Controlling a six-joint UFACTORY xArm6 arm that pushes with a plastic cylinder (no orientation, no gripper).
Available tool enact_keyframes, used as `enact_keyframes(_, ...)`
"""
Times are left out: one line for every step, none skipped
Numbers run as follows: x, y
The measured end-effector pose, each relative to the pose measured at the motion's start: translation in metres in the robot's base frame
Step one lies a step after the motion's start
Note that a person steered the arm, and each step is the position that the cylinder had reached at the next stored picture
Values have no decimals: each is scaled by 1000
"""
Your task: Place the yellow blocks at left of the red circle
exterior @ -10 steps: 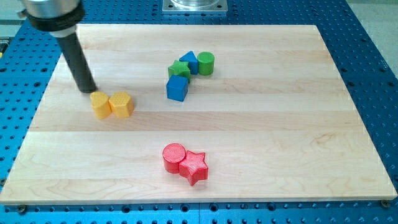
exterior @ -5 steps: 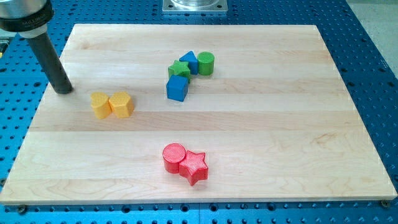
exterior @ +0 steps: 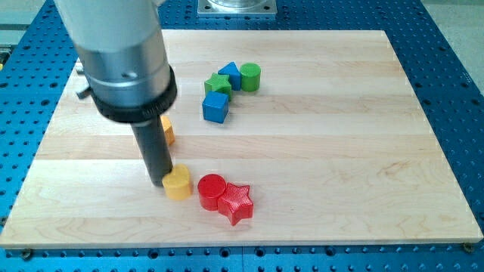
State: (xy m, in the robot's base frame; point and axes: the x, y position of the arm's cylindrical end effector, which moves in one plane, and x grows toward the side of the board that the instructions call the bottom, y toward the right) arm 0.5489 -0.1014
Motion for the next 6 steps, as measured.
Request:
enact_keyframes(13,-9)
enact_keyframes(0,-73)
enact_keyframes(-57,-86)
enact_keyframes(-100,-72)
enact_keyframes(-117,-51)
enact_keyframes(-93,-5)
